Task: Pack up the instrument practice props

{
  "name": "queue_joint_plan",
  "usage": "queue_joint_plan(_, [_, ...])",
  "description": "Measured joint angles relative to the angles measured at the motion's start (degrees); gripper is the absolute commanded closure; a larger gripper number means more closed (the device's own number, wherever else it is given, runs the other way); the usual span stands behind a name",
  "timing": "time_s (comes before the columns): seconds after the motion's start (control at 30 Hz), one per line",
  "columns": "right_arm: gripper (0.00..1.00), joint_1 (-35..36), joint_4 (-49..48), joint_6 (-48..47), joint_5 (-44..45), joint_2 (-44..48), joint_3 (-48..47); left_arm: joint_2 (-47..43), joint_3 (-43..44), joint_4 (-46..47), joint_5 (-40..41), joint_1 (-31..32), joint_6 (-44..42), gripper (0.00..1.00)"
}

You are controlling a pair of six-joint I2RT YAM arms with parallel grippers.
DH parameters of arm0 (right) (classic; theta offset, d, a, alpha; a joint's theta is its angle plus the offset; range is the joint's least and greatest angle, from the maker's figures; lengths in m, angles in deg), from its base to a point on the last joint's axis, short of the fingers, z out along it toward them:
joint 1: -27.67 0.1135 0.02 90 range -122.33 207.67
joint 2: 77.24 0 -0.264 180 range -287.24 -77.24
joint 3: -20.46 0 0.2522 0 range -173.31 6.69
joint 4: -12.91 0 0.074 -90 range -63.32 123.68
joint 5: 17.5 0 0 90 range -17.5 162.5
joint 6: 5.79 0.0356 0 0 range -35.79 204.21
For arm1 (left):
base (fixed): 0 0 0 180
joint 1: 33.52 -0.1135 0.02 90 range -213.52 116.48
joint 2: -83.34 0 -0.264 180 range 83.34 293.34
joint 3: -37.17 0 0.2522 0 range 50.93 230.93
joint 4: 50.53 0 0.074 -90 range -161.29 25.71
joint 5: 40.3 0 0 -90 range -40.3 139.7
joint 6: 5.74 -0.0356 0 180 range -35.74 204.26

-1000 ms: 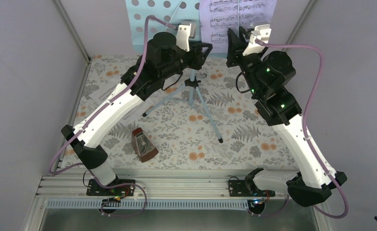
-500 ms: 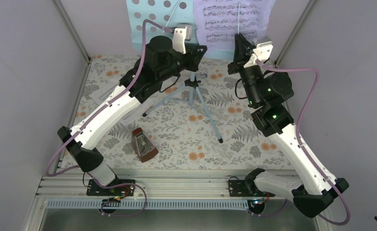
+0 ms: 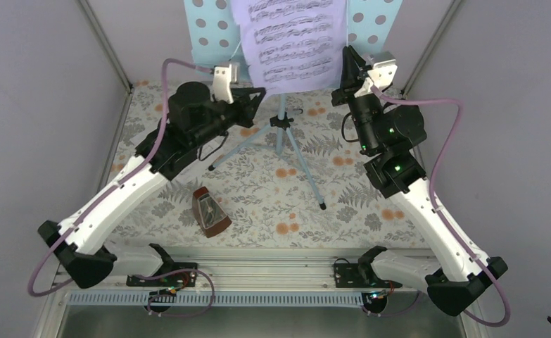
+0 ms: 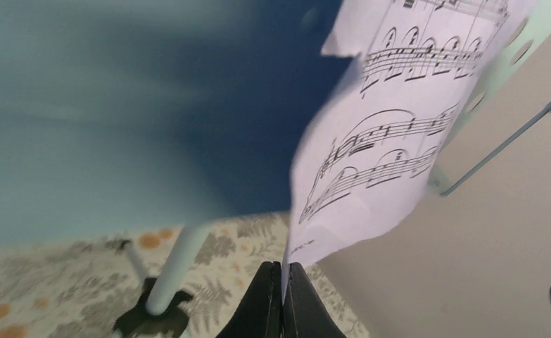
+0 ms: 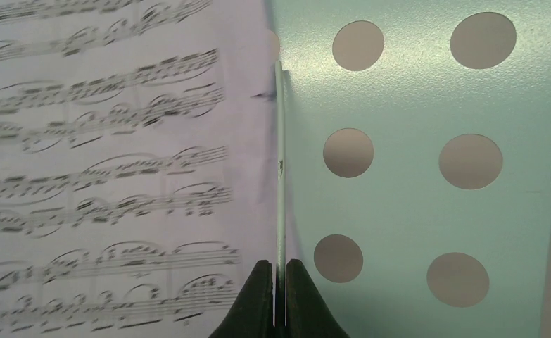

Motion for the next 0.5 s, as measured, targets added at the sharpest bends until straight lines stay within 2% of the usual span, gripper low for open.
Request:
queue_joint_plan(0.3, [0.96, 0.00, -0.11, 0.24, 0.61, -0.26, -0.09, -9.81, -14.29, -6.75, 0.11, -1.84, -0.48, 0.98])
queue_joint_plan(0.37, [0.87, 0.00, -0.13, 0.44, 0.70, -0.26, -0.09, -12.00, -18.38, -8.61, -0.02, -3.39, -0.37, 0.98])
queue_joint_plan(0.5, [0.51, 0.00, 0.44, 1.44, 0.83, -0.26, -0.07, -15.02, -25.59, -10.05, -2.36, -9.62, 0.04, 0.98])
